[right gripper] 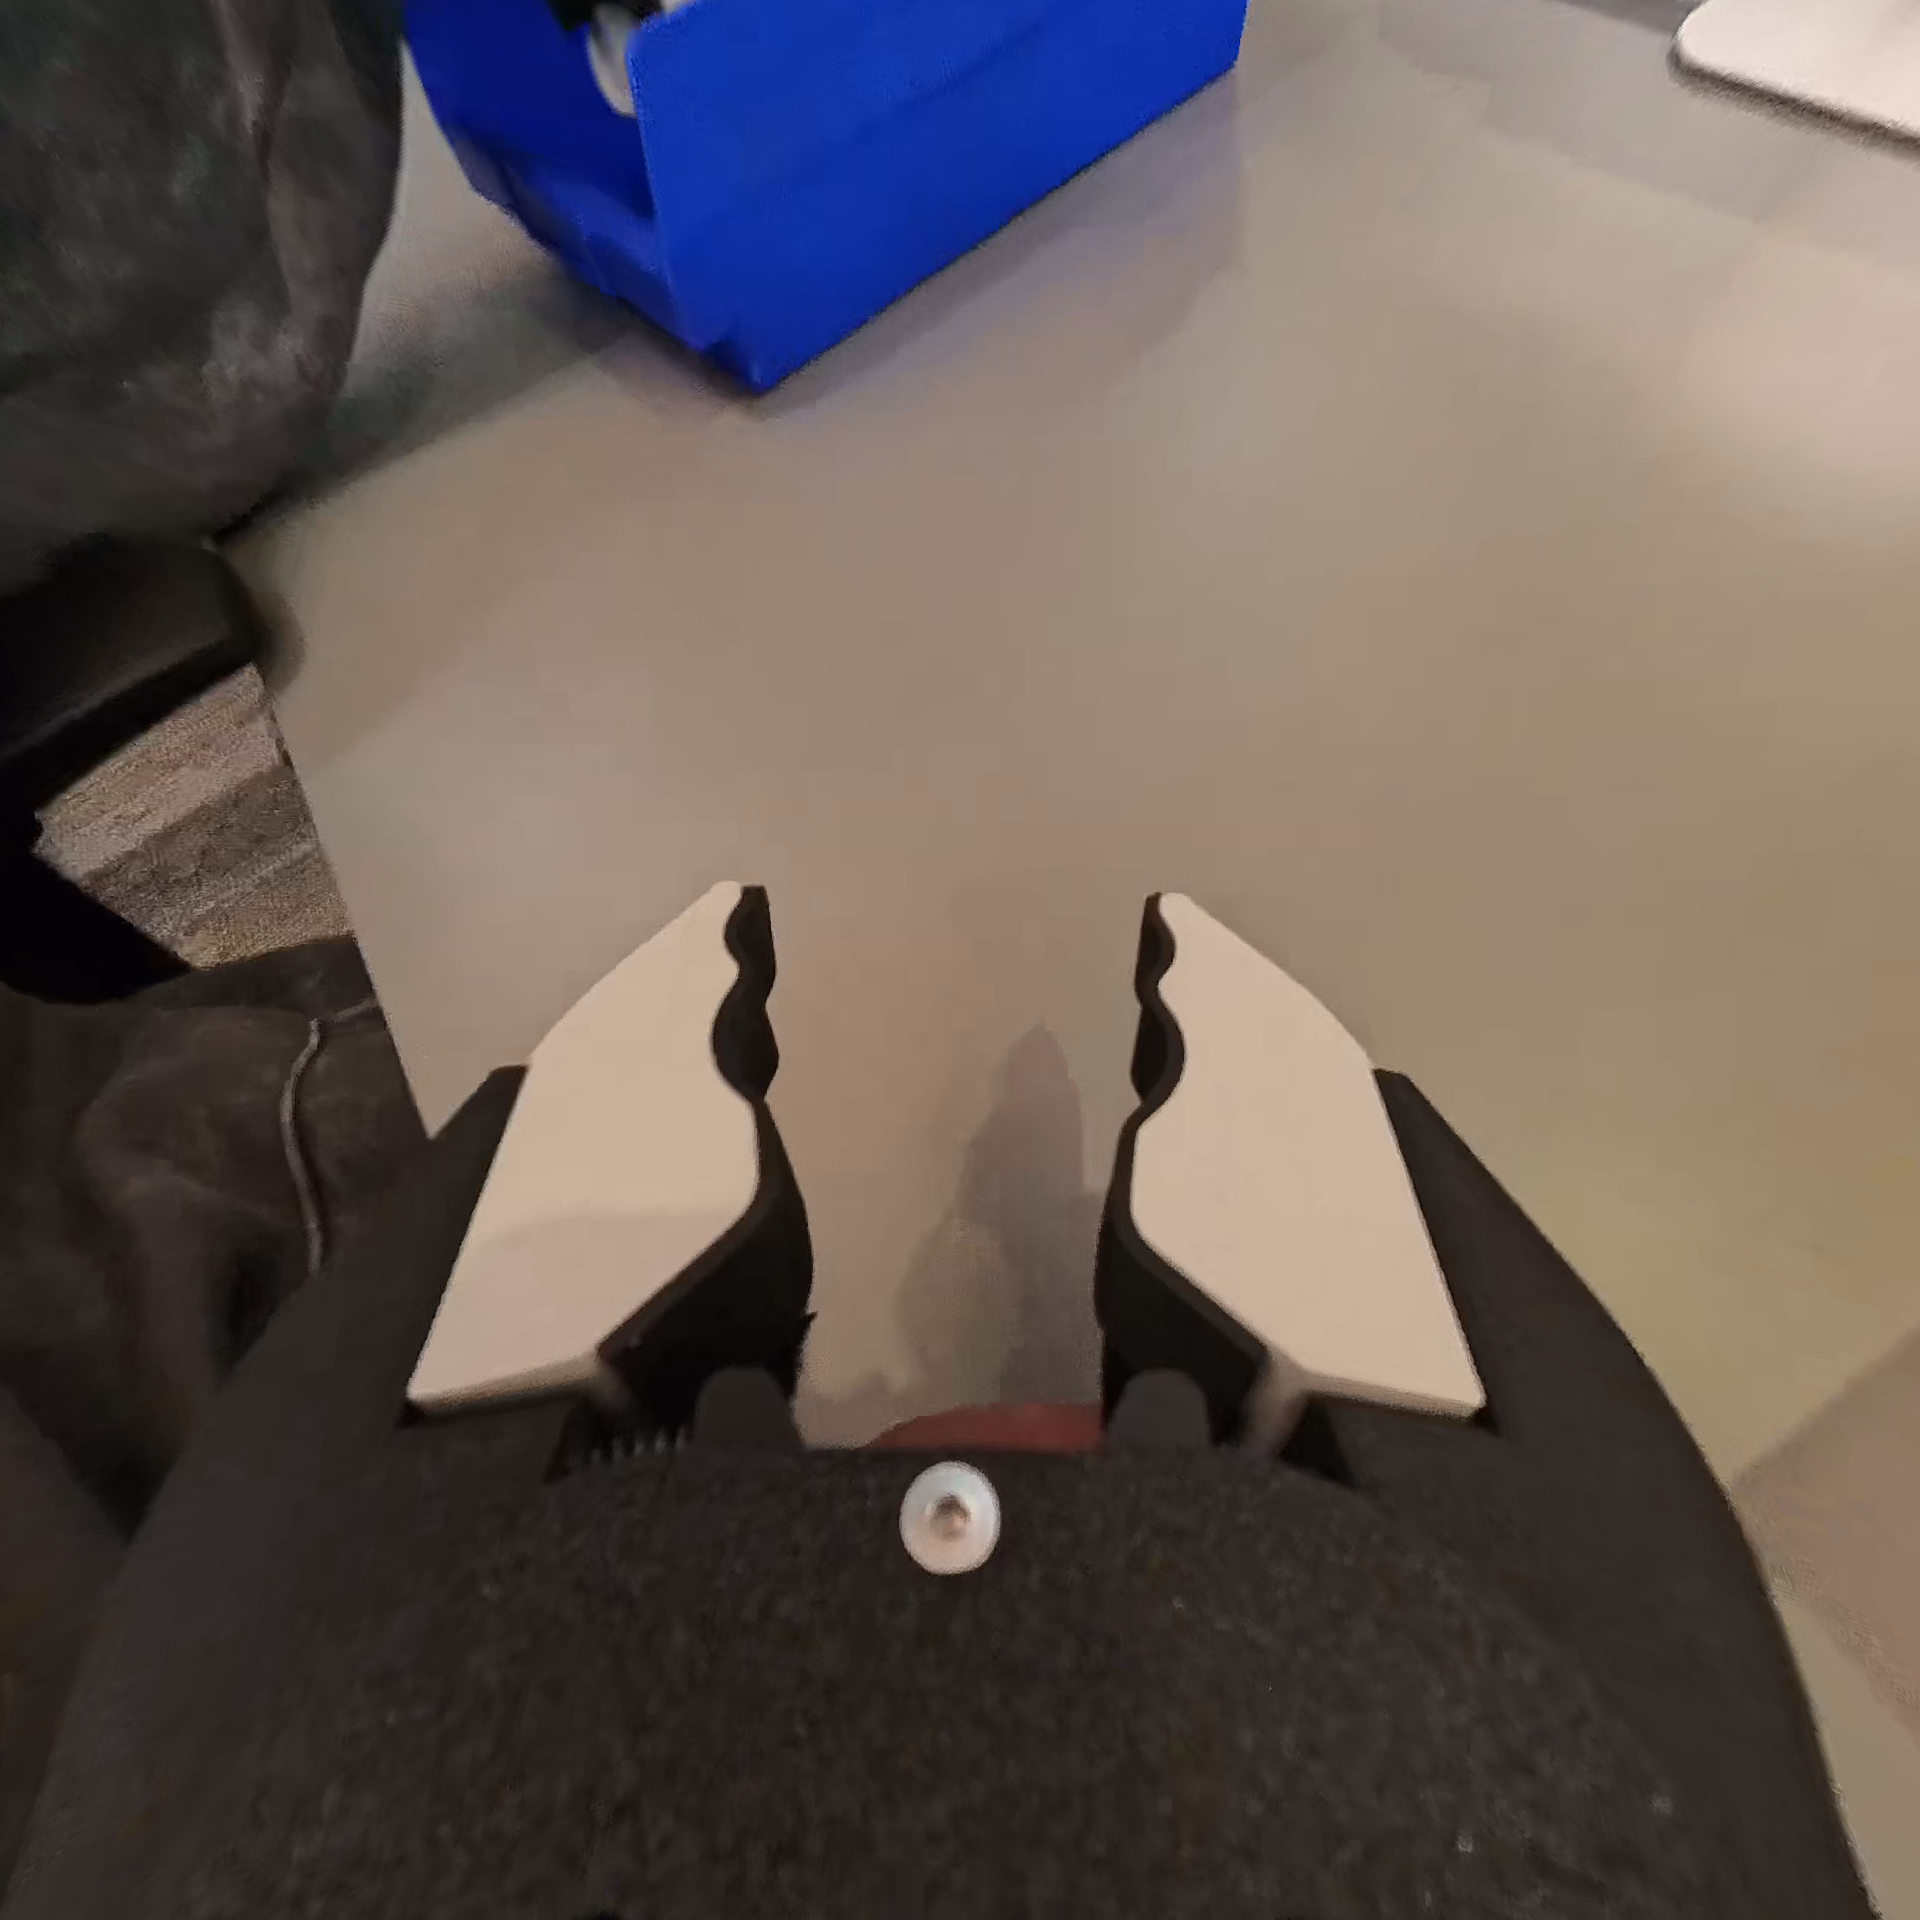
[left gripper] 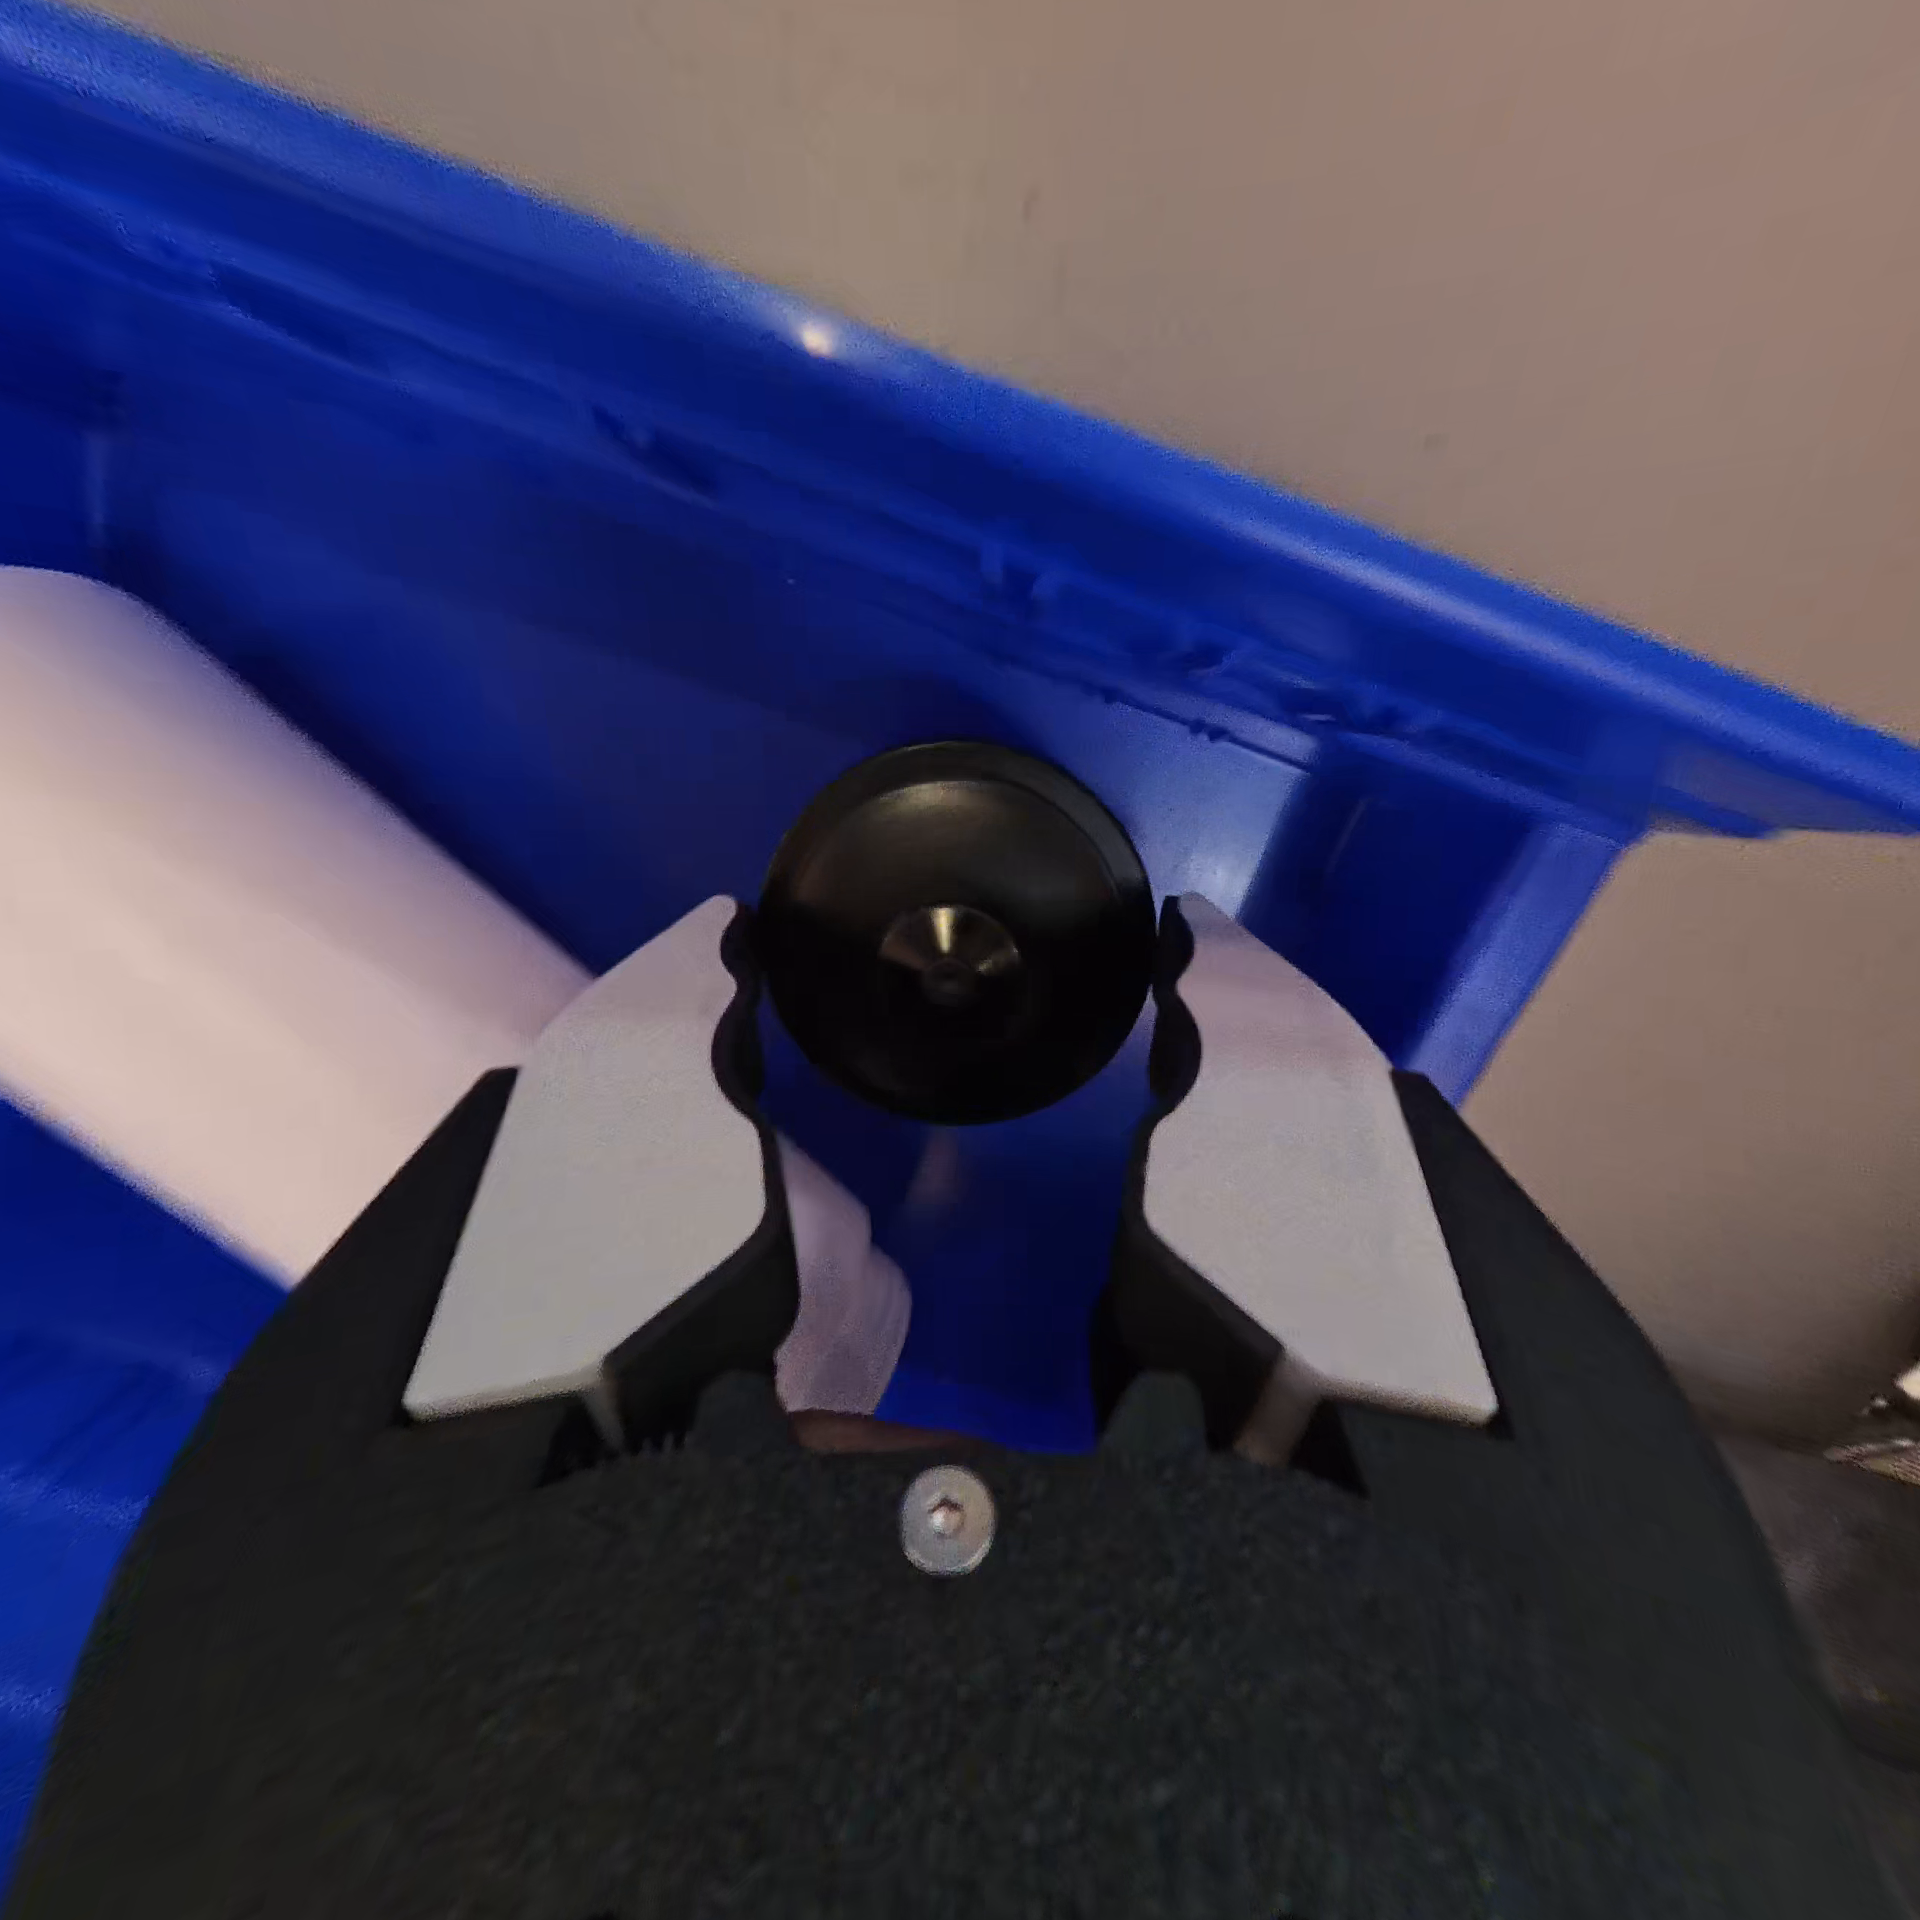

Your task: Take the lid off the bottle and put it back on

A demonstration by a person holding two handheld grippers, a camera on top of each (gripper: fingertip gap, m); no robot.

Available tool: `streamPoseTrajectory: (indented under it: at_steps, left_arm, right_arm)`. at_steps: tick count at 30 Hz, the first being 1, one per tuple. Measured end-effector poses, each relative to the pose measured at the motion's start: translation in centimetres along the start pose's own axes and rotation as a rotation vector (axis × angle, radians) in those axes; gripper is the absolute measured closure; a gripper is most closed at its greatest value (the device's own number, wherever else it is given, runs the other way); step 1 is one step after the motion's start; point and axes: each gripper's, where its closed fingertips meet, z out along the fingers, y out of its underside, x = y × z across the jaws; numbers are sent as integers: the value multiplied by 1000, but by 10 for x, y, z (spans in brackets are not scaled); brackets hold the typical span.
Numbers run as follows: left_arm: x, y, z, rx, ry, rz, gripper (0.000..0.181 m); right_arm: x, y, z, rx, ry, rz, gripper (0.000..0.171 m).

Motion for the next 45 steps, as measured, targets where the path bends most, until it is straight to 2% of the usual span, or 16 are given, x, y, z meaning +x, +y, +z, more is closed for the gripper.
streamPoseTrajectory:
  at_steps: [4,8,10,12,16,19,27,30,32,36,41,43,45]
  left_arm:
    - [13,-30,-60,104,11,43,109]
    - [41,-82,-97,190,35,110,109]
    - [54,-111,-102,216,38,101,109]
    - [64,-143,-100,253,53,10,109]
    - [77,-190,-82,278,77,-232,109]
    - [97,-213,-71,294,129,-302,109]
    - [124,-238,-54,251,123,-340,109]
    - [131,-243,-50,243,142,-353,109]
    - [133,-244,-47,235,137,-351,109]
    - [132,-246,-43,259,143,-372,109]
    - [129,-243,-53,331,148,-353,111]
    - [117,-232,-63,373,84,-348,100]
    - [107,-216,-79,457,25,-363,98]
  right_arm:
    - [0,-52,6,86,-46,-151,101]
    - [12,-106,20,179,39,-395,99]
    - [15,-134,30,252,84,-441,95]
    - [18,-150,41,301,148,-470,90]
    - [23,-152,60,308,309,-534,80]
    - [27,-153,59,333,397,-550,83]
    - [39,-149,57,285,330,-423,83]
    - [46,-145,60,265,330,-378,85]
    - [50,-147,57,281,336,-363,95]
    - [53,-142,59,243,309,-352,95]
    - [56,-141,57,279,313,-354,96]
    - [59,-140,56,286,308,-346,96]
    - [62,-141,52,312,303,-332,96]
